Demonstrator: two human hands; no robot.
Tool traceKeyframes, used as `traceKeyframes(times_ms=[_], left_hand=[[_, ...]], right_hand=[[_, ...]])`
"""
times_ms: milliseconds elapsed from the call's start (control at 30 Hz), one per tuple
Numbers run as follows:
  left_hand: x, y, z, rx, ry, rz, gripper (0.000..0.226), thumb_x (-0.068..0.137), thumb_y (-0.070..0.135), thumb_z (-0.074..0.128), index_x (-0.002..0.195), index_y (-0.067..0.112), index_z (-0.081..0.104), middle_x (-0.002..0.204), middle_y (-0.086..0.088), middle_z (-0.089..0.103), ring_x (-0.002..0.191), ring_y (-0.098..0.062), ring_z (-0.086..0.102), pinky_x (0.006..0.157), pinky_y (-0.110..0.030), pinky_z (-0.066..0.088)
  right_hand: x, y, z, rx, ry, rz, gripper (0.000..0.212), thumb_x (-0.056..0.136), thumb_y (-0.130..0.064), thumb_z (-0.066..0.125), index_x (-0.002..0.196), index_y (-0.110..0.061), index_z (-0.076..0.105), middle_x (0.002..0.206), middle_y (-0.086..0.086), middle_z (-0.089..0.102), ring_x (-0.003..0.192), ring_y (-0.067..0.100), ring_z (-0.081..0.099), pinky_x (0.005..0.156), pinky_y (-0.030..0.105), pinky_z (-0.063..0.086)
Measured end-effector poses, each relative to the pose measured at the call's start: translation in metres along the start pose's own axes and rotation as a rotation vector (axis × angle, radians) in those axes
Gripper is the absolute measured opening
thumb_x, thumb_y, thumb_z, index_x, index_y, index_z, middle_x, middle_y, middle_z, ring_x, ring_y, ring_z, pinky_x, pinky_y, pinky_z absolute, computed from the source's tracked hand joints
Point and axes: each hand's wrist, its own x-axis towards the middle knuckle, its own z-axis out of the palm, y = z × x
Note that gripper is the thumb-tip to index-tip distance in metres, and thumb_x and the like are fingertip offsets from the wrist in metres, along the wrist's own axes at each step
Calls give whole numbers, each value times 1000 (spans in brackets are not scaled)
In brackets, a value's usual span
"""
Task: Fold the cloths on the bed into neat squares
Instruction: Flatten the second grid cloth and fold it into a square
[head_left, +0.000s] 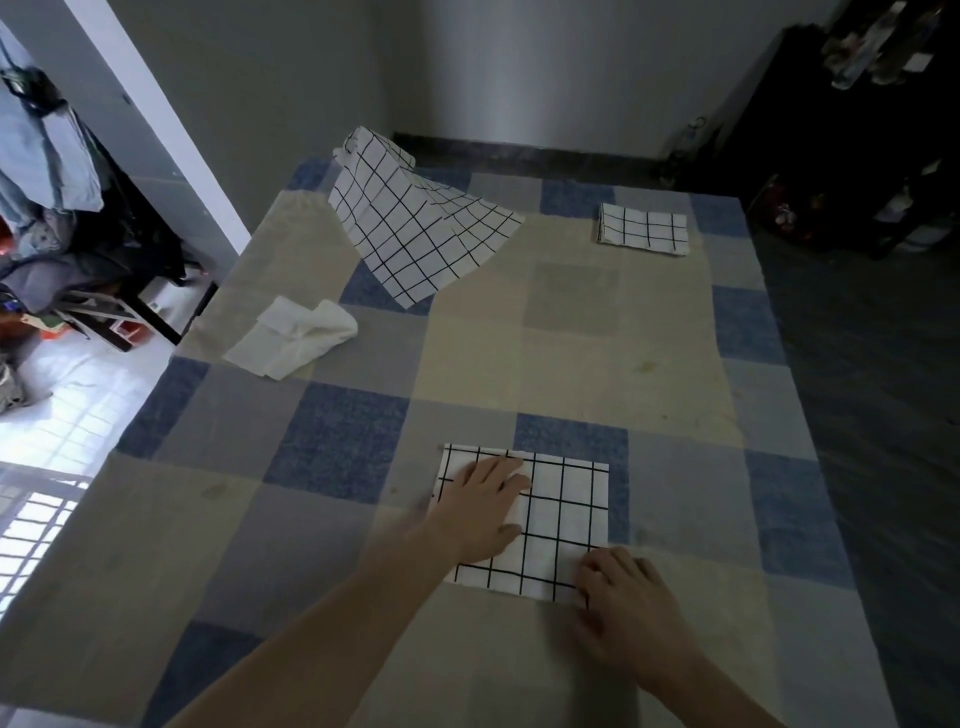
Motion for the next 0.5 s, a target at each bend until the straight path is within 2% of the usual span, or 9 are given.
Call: traceKeyframes(times_ms=[67,133,233,300,333,400,467,500], left_hand=[[3,-2,-4,-29,-26,-5,63,92,48,50,145,24,28,159,0,12,145,-23,9,117,-42,13],[6,-4,-6,-43,-21,-1,69,91,49,53,147,22,26,159,1,13,145,-22,11,117,-41,15],[8,-7,-5,-69,-12,-3,78,87,54,56,150,23,21,159,4,11,145,-19,11,117,-42,18],[11,-10,-1,-92,-18,-23,85,84,59,57,151,23,18,159,4,12,145,-18,9,117,-42,19],[13,-12,0,-94,-27,-31,90,83,63,55,152,21,16,159,3,11,146,-18,8,117,-42,18],[13,-16,1,-60,-57,-29,98,79,73,41,154,18,11,161,1,7,148,-17,1,119,-42,13],[9,-20,2,-16,-78,-10,104,74,82,22,155,19,5,163,2,-2,148,-14,-9,120,-44,5],[5,-21,3,-13,-76,-6,106,74,86,18,155,21,1,162,4,-7,147,-13,-15,120,-45,2]], right_hand=[[8,-3,-6,32,19,38,18,74,-45,56,70,-27,56,79,-10,56,75,15,55,63,31,44],[27,-4,-10,84,90,94,20,81,-39,50,70,-24,56,76,-8,55,73,16,55,60,31,44],[70,-5,-8,204,163,166,14,87,-25,47,88,-18,59,95,-2,58,87,20,56,66,32,49],[96,-12,2,237,158,187,27,85,-17,50,109,-14,60,117,5,59,105,26,57,82,40,53],[107,-16,10,241,131,188,37,85,-18,49,121,-12,56,128,8,55,116,27,54,93,43,50],[119,-22,22,234,51,189,50,90,-24,41,139,-14,42,148,8,39,135,25,38,113,41,30],[121,-24,31,217,16,179,54,95,-32,30,147,-16,33,155,6,30,142,22,29,118,37,13],[120,-24,34,197,8,174,54,97,-35,28,148,-17,31,155,5,30,143,21,27,118,38,11]])
